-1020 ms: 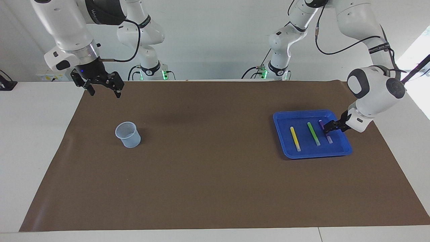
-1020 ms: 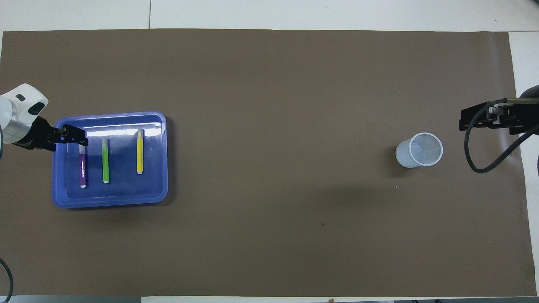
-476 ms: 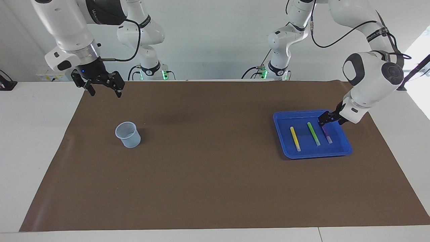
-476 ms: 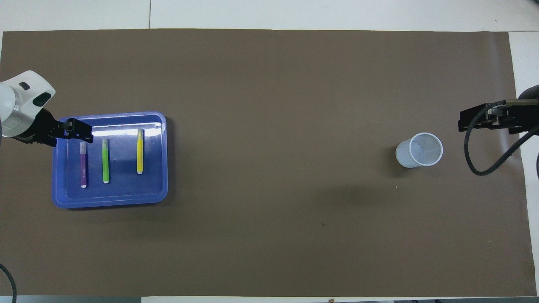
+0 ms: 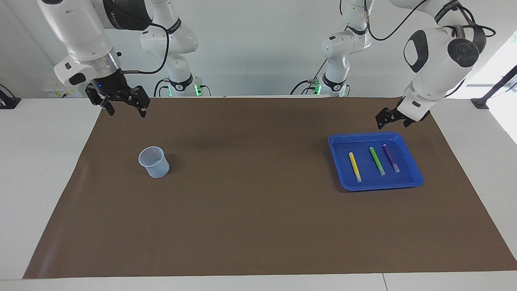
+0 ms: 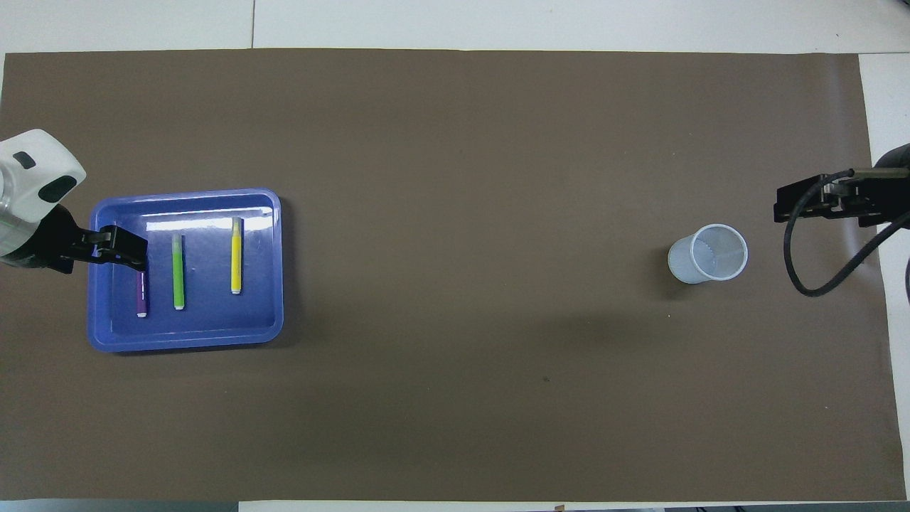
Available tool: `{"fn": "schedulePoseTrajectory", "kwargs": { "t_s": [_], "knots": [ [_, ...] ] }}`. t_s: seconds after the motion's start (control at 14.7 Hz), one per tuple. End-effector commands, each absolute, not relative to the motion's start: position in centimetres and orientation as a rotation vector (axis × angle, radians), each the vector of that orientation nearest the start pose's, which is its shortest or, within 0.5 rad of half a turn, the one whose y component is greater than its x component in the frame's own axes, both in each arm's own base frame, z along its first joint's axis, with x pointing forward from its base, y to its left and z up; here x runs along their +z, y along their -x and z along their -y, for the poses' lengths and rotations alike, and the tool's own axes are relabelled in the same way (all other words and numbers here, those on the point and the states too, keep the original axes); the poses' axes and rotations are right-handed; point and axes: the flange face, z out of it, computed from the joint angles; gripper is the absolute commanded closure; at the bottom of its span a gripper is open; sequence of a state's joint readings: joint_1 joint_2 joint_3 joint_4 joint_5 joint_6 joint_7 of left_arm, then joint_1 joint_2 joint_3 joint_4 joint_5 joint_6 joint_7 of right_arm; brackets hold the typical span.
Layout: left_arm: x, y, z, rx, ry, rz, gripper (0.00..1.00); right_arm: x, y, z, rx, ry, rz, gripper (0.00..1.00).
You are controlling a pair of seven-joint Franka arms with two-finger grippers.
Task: Right arm passes pens to left for tray arrangement
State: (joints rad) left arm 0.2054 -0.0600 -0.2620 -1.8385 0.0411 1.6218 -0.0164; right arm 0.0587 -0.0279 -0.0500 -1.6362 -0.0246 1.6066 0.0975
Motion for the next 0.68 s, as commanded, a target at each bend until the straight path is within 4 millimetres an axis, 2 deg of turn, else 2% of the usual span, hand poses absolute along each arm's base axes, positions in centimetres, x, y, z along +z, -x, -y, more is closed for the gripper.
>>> {"fn": "schedulePoseTrajectory", "kwargs": {
  "t_s": [0.0,0.14,0.34,0.48,0.61],
  "knots": [
    [56.4,-50.1,2.2,0.243,3.085,-0.035,0.00,61.1,-54.4,0.4,0.014,3.156,-0.127,0.00],
    [57.8,-49.9,2.4,0.220,3.118,0.030,0.00,61.1,-54.3,0.3,0.014,3.156,-0.125,0.00],
    [60.7,-52.0,3.6,0.109,3.136,0.063,0.00,61.2,-54.3,0.3,0.011,3.156,-0.125,0.00],
    [60.5,-52.1,4.5,0.084,3.133,0.018,0.00,61.2,-54.3,0.4,0.011,3.156,-0.127,0.00],
    [60.1,-51.8,4.3,0.091,3.130,0.015,0.00,61.1,-54.3,0.4,0.014,3.156,-0.127,0.00]
  ]
}}
